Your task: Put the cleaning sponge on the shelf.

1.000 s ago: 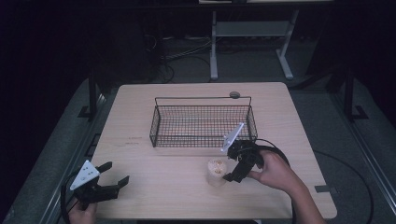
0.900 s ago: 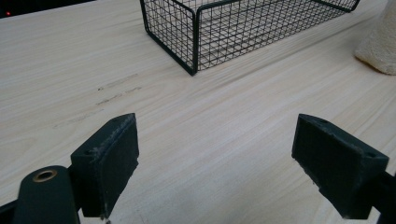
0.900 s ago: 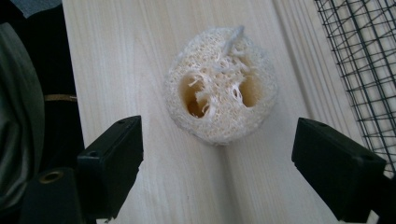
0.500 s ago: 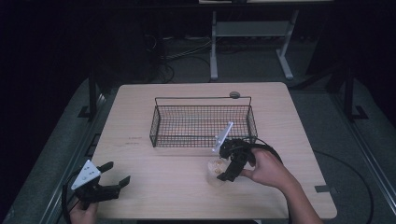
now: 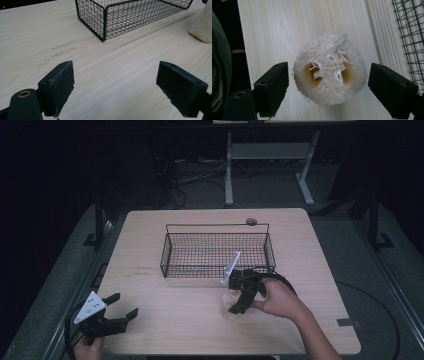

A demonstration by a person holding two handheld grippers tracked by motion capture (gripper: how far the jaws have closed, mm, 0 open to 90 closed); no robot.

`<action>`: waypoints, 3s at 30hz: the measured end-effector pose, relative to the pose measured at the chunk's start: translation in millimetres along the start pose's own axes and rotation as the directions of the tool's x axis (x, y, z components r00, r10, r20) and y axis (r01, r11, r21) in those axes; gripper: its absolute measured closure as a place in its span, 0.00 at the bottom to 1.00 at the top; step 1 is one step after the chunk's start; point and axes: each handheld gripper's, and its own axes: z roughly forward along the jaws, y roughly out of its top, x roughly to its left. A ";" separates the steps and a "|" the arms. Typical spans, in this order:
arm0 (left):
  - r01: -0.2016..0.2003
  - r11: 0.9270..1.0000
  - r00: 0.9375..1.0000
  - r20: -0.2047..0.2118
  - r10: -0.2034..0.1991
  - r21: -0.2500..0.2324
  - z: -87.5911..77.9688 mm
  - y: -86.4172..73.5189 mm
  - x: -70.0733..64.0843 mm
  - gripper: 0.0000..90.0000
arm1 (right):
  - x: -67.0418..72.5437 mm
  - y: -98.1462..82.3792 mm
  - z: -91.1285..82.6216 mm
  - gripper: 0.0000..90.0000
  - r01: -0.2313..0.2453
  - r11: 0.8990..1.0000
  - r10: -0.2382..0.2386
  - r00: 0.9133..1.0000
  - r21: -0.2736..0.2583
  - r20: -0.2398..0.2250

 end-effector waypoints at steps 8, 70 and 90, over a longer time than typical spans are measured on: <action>0.008 1.000 1.000 -0.001 -0.008 -0.007 -0.4 -0.3 -0.4 0.16 | 0.6 3.9 5.2 0.25 0.021 1.000 -0.021 1.000 0.017 -0.010; 0.009 1.000 1.000 -0.001 -0.009 -0.009 -0.5 -0.5 -0.5 0.15 | -31.7 53.1 -60.9 0.31 0.078 0.996 -0.079 0.997 -0.031 -0.008; 0.009 1.000 1.000 -0.002 -0.009 -0.012 -1.3 -0.4 0.2 0.15 | -49.1 65.8 -81.9 0.31 0.062 0.996 -0.061 0.998 -0.060 0.009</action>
